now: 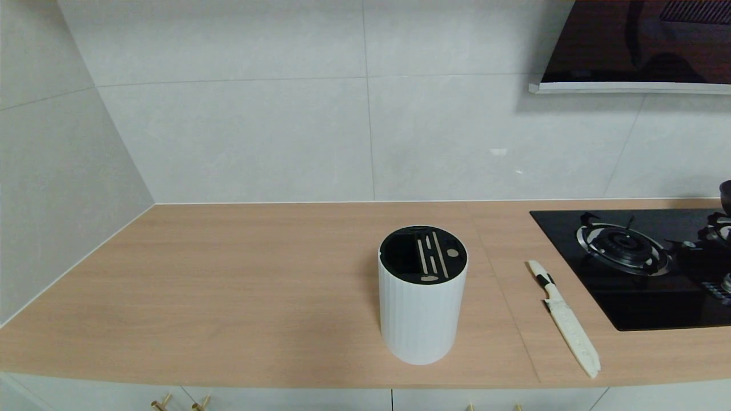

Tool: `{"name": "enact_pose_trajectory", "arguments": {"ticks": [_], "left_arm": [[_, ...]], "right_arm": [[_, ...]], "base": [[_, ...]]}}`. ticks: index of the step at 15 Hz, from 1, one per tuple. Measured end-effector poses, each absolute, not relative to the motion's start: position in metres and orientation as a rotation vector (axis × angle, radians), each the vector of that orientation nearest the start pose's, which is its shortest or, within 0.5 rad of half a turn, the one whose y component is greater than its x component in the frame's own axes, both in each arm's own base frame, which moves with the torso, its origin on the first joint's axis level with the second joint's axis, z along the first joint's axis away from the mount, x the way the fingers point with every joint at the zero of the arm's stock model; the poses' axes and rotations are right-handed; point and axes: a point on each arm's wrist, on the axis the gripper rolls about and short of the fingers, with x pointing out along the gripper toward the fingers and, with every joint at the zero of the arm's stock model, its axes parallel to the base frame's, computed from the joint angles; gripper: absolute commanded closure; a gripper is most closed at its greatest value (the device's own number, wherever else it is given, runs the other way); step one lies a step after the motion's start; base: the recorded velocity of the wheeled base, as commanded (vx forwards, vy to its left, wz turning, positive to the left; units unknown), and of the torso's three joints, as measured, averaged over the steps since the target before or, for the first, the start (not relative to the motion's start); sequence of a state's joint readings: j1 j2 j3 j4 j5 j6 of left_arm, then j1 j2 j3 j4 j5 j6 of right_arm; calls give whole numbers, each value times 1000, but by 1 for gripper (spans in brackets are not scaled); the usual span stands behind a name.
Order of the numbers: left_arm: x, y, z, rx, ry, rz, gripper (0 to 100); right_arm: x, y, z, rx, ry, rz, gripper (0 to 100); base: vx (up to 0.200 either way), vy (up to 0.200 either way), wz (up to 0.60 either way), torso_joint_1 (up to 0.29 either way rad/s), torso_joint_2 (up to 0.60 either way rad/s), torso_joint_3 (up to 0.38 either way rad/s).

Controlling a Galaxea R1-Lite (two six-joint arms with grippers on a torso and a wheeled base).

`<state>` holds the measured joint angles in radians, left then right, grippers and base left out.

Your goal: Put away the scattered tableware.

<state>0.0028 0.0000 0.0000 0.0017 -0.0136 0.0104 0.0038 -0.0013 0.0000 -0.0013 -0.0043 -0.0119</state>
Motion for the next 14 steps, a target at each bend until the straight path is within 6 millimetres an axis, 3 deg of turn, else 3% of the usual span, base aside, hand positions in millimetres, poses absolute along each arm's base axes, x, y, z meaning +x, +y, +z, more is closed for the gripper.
{"name": "enact_pose_trajectory", "arguments": {"ticks": [10,14], "left_arm": [[-23,0,75,11,2,-11,0],[-23,0,75,11,2,-11,0]], "right_arm": [[-23,0,78,-15,-14,1,0],[-28,0,124,0,-79,60,0]], "base": [[0,0,0,0,0,0],[0,0,0,0,0,0]]}}
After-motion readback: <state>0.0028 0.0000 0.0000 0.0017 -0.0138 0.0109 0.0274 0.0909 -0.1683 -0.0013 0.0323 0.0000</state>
